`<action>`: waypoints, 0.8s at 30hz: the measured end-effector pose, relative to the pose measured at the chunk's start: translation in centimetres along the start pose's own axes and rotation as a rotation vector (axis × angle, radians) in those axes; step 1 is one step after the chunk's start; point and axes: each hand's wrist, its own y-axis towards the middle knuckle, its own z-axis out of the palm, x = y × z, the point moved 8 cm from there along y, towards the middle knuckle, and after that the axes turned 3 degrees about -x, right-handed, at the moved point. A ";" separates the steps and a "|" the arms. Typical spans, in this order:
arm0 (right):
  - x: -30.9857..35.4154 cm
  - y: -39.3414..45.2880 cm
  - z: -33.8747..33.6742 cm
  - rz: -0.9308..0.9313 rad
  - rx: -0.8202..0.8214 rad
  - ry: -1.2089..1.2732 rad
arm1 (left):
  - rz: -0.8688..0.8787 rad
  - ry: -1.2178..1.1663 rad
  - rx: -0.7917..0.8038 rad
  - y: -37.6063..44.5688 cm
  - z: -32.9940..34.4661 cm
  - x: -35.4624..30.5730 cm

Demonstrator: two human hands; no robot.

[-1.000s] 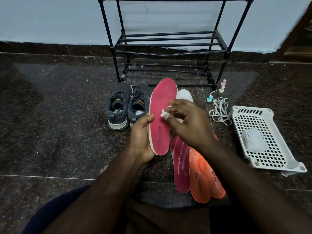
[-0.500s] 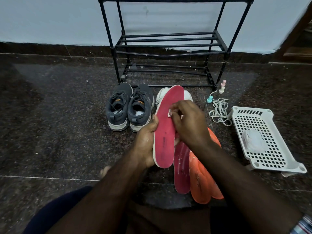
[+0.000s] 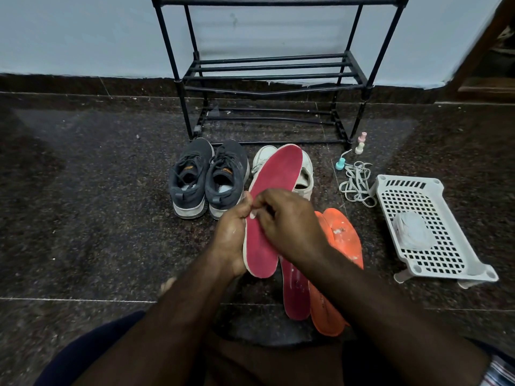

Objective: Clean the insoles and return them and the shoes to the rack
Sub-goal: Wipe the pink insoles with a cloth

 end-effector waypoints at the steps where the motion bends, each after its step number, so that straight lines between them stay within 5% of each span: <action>1: 0.4 -0.3 0.5 -0.019 0.032 -0.001 | -0.005 -0.012 0.003 -0.1 0.0 -0.1; 6: -1.8 1.6 -1.5 0.038 -0.063 -0.060 | 0.036 0.064 -0.022 -0.3 -0.4 -0.5; 11: -4.8 2.2 -3.6 0.325 -0.098 0.298 | 0.064 0.012 0.025 -0.3 -0.2 -1.0; 24: -2.0 1.3 -1.8 0.043 -0.044 -0.039 | 0.149 0.257 0.105 -0.1 0.6 -1.0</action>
